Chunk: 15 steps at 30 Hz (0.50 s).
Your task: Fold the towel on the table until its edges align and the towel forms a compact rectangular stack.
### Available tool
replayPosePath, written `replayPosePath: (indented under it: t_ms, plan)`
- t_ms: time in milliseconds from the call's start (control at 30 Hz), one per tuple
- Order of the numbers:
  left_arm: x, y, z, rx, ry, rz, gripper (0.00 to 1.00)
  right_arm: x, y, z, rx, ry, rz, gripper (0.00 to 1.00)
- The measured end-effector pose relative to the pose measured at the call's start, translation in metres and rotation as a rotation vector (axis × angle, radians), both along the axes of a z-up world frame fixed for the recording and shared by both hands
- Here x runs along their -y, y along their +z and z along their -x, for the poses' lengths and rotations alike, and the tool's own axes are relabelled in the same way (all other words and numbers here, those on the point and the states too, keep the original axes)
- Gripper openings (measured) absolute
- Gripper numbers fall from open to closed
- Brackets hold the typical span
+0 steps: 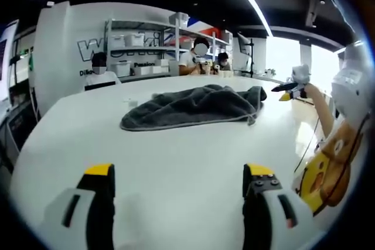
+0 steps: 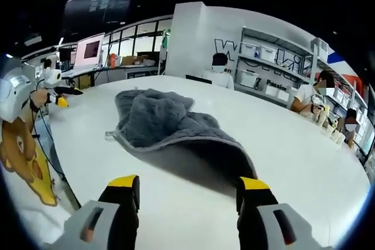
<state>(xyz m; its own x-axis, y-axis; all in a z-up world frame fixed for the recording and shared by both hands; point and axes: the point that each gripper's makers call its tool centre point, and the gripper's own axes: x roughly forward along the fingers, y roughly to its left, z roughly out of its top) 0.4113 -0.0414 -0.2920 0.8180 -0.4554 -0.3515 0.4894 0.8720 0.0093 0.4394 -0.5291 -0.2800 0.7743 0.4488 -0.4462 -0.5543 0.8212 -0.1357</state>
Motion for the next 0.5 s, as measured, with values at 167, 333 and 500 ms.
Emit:
replayPosePath:
  t_ms: [167,333,500]
  plan:
    - [0.0,0.001,0.001,0.002,0.001,0.001,0.95,-0.005,0.001,0.003,0.0,0.011,-0.012,0.8]
    - [0.001,0.001,0.001,0.002,-0.001,0.0,0.95,-0.011,0.001,0.006,-0.012,0.026,-0.021,0.86]
    - [0.001,0.001,0.002,0.003,-0.001,0.0,0.95,-0.014,0.0,0.009,-0.021,0.017,-0.009,0.94]
